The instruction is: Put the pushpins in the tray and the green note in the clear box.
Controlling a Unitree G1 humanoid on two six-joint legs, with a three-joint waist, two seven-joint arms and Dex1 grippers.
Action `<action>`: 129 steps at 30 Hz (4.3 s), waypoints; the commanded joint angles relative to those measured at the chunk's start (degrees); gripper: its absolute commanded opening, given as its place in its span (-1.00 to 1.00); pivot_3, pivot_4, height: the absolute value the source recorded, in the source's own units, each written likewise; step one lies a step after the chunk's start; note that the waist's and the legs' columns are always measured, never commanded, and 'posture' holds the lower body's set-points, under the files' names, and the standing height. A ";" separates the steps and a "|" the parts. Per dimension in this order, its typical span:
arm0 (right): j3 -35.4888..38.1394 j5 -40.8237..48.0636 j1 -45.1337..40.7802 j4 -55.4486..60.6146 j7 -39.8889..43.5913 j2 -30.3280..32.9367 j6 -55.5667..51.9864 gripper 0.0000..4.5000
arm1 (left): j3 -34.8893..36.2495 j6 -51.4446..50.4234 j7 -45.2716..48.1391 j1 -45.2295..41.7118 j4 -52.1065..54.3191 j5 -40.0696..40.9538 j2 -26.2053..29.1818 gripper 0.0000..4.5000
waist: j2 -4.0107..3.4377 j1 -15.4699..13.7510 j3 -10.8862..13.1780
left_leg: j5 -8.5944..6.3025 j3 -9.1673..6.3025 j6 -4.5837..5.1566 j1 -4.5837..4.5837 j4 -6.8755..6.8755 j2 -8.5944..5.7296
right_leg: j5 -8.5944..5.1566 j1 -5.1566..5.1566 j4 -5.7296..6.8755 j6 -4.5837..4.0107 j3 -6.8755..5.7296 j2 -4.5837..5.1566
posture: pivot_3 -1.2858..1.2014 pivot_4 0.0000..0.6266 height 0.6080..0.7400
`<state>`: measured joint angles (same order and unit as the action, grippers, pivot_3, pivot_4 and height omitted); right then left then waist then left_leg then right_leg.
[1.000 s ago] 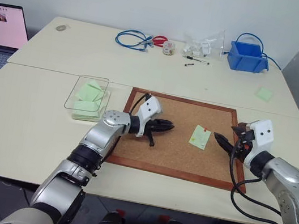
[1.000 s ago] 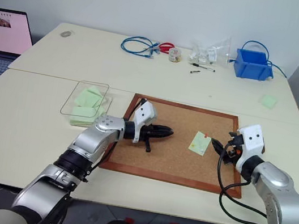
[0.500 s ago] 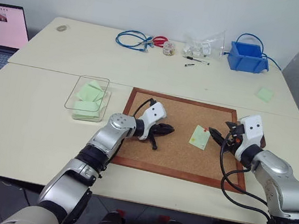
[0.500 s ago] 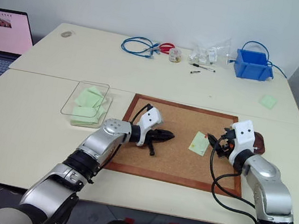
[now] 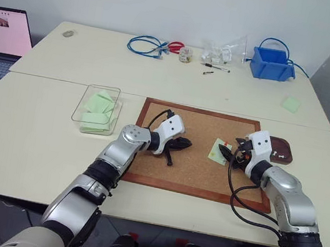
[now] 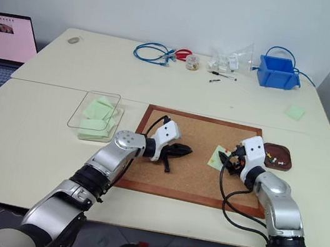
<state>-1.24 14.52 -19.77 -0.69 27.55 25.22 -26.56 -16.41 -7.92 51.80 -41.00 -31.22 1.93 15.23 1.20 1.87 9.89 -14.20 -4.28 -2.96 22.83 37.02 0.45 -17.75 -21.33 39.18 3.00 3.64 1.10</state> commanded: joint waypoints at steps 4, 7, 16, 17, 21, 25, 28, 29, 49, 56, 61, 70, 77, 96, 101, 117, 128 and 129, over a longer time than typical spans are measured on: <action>0.14 -1.37 -2.49 -2.99 1.29 -0.92 3.87 0.32 | -1.72 -0.62 0.81 0.76 -3.50 -2.65 0.52 -1.00 | -0.04 0.04 -0.04 | 0.00 0.01 0.00 -0.02 0.00 0.00 | 0.00 0.00 0.00 0.00 0.01 -0.01 | 0.03 -0.52 1.00; 0.35 -1.80 -2.80 -4.37 1.65 -1.33 4.77 0.09 | -1.83 -0.24 1.15 0.65 -3.56 -2.74 0.54 -1.00 | -0.04 0.04 -0.05 | 0.00 0.00 0.00 -0.02 0.01 0.00 | 0.00 0.01 0.01 0.00 0.00 -0.01 | 0.03 -0.52 1.00; 1.01 -1.68 -3.02 -5.15 2.42 -2.18 5.31 -0.65 | -2.12 0.66 0.85 0.59 -4.41 -3.27 0.30 -1.00 | -0.12 0.04 -0.10 | 0.00 0.00 0.00 -0.02 0.01 0.00 | 0.00 0.01 0.01 0.00 0.01 -0.01 | 0.03 -0.52 1.00; 1.15 -1.56 -3.01 -5.05 2.44 -2.24 5.28 -0.76 | -2.18 0.81 0.85 0.66 -4.48 -3.34 0.32 -1.00 | -0.12 0.04 -0.11 | 0.00 0.00 0.00 -0.02 0.01 0.00 | 0.00 0.01 0.01 0.00 0.00 -0.01 | 0.03 -0.52 1.00; 1.52 -1.25 -3.10 -4.83 2.63 -2.50 5.25 -1.00 | -2.27 1.33 0.86 0.56 -5.08 -3.56 0.30 -1.00 | -0.14 0.05 -0.15 | 0.00 0.00 0.00 -0.02 0.01 0.00 | 0.00 0.01 0.02 0.00 0.00 -0.01 | 0.03 -0.52 1.00; 1.70 -1.12 -3.21 -4.89 2.57 -2.80 5.25 -1.00 | -2.21 1.58 0.88 0.19 -5.55 -3.74 0.21 -1.00 | -0.15 0.06 -0.16 | 0.00 0.00 0.00 -0.03 0.01 0.00 | 0.00 0.01 0.04 0.00 0.01 -0.01 | 0.03 -0.52 1.00; 1.98 -1.22 -3.24 -4.80 2.33 -2.90 5.24 -1.00 | -2.21 1.67 0.87 0.09 -5.70 -3.79 0.15 -1.00 | -0.15 0.06 -0.16 | 0.00 0.01 0.00 -0.04 0.01 0.00 | 0.00 0.01 0.04 0.00 0.01 -0.01 | 0.03 -0.52 1.00; 2.08 -1.38 -3.20 -4.60 2.05 -2.88 5.14 -1.00 | -2.23 1.71 0.89 0.13 -5.70 -3.81 0.16 -1.00 | -0.15 0.06 -0.16 | 0.00 0.01 0.00 -0.04 0.01 0.00 | 0.00 0.01 0.04 0.00 0.01 -0.01 | 0.03 -0.52 1.00; 4.51 3.64 3.18 7.42 4.14 -2.58 1.71 -1.00 | -2.22 1.15 1.49 1.23 -4.36 -3.59 0.39 -1.00 | -0.18 0.00 -0.23 | 0.00 -0.04 0.00 -0.06 -0.01 0.00 | 0.00 0.07 0.01 0.01 -0.03 -0.02 | 0.03 -0.52 1.00; 6.66 4.46 2.93 7.38 2.36 -3.38 1.96 -1.00 | -2.36 1.19 1.70 0.88 -4.54 -3.70 0.49 -1.00 | -0.21 0.00 -0.25 | 0.00 -0.04 0.00 -0.06 -0.01 0.01 | 0.00 0.06 0.01 0.01 -0.03 -0.03 | 0.03 -0.52 1.00; 12.87 2.94 2.49 7.47 -6.41 -4.17 2.13 -1.00 | -2.72 1.09 2.56 1.30 -4.03 -3.67 0.78 -1.00 | -0.21 -0.02 -0.25 | 0.00 -0.05 0.00 -0.05 -0.01 0.01 | 0.00 0.06 0.01 0.00 -0.03 -0.03 | 0.03 -0.52 1.00; 18.66 -0.60 -1.65 0.87 -18.50 -3.06 0.22 -1.00 | -3.53 0.86 4.67 1.72 -3.21 -3.52 1.20 -1.00 | -0.43 0.07 -0.38 | 0.00 -0.01 0.00 -0.06 -0.05 0.02 | 0.00 0.04 0.00 0.00 0.01 -0.05 | 0.03 -0.52 1.00; 20.19 -0.30 -4.07 -4.89 -20.54 -2.68 0.26 -1.00 | -3.51 0.80 4.66 1.07 -3.91 -3.60 0.99 -1.00 | -0.49 0.06 -0.42 | 0.00 0.02 0.00 -0.05 -0.06 0.01 | 0.00 0.04 -0.02 0.00 0.03 -0.04 | 0.03 -0.52 1.00; 20.55 0.45 -4.14 -7.11 -20.77 -2.95 -1.43 -0.19 | -3.30 0.94 4.37 1.15 -4.11 -3.75 1.51 -1.00 | -0.52 0.07 -0.43 | 0.00 0.02 0.01 -0.05 -0.06 0.01 | 0.00 0.04 -0.03 0.00 0.04 -0.04 | 0.03 -0.52 1.00; 20.42 0.27 -3.87 -7.22 -20.80 -2.96 -1.34 0.24 | -3.44 0.97 4.32 1.28 -3.97 -3.82 1.41 -1.00 | -0.52 0.07 -0.43 | 0.00 0.02 0.01 -0.05 -0.06 0.01 | 0.00 0.04 -0.03 0.00 0.04 -0.04 | 0.03 -0.52 1.00; 16.33 -0.13 -0.13 0.29 -15.40 -1.34 -1.18 0.69 | -3.38 1.10 4.48 1.19 -4.16 -3.81 1.66 -1.00 | -0.53 0.07 -0.44 | 0.00 0.02 0.01 -0.04 -0.07 0.01 | 0.00 0.04 -0.04 0.00 0.03 -0.04 | 0.03 -0.52 1.00; 4.27 8.91 12.56 22.69 7.59 6.59 -5.13 0.69 | -4.07 0.42 5.29 1.64 -4.16 -4.30 2.64 -1.00 | -0.56 0.22 -0.49 | -0.01 -0.05 0.02 -0.04 -0.09 0.04 | -0.01 0.10 -0.15 0.02 -0.03 -0.10 | 0.03 -0.52 1.00; 3.67 8.69 12.60 22.45 7.74 6.51 -5.11 0.69 | -4.20 0.31 5.37 1.72 -4.19 -4.39 2.66 -1.00 | -0.56 0.32 -0.48 | -0.01 -0.04 0.02 -0.05 -0.08 0.04 | -0.01 0.10 -0.15 0.02 -0.02 -0.10 | 0.03 -0.52 1.00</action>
<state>2.83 22.28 -6.95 19.97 33.95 31.15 -31.62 -17.68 -5.57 55.66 -41.66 -32.96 0.82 17.00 0.64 2.19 9.41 -14.21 -4.32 -2.95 22.79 36.95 0.48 -17.76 -21.23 39.03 3.02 3.63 1.00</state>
